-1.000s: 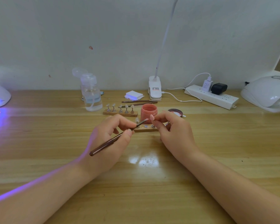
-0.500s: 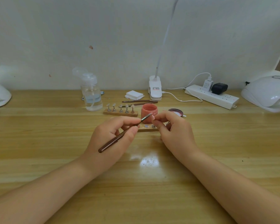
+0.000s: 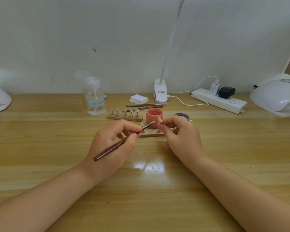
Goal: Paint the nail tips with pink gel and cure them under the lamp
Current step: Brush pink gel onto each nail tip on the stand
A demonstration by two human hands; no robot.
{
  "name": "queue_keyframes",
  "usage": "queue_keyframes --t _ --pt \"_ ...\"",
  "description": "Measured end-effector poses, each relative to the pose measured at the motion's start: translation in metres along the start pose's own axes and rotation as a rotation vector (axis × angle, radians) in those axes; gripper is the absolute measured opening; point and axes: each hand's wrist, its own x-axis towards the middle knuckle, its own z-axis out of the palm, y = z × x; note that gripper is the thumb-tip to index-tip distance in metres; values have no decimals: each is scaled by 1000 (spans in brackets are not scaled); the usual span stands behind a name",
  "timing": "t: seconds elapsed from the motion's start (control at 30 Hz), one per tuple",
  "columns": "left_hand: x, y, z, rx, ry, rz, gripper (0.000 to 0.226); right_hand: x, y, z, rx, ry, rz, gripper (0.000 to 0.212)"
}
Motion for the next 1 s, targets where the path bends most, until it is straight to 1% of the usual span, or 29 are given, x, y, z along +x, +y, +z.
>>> queue_keyframes --t 0.1,0.17,0.23,0.33,0.47,0.53,0.6,0.7,0.8,1.0 --pt "1 2 3 12 -28 -5 22 -1 -1 0 1 -1 5 19" --pt "0 1 4 31 -50 -7 22 -1 -1 0 3 -2 15 15" --pt "0 -1 3 13 -31 -16 20 0 -1 0 8 -2 28 8" --pt "1 -2 2 -34 8 -20 18 -1 -1 1 19 -4 38 10" --pt "1 -3 5 -35 -38 -25 17 -1 -2 1 28 -5 41 15" --pt "-1 -5 5 -12 -28 7 14 -1 -1 0 14 0 45 14" --pt "0 -6 4 -20 6 27 16 -1 0 0 -8 11 51 11" --pt "7 -9 7 -152 74 -44 13 -1 -1 0 -34 25 70 9" --pt "18 -18 11 -238 96 -137 5 -2 -2 0 -43 16 71 4" --pt "27 -30 24 -416 59 -301 14 -4 -7 2 -85 -26 31 4"
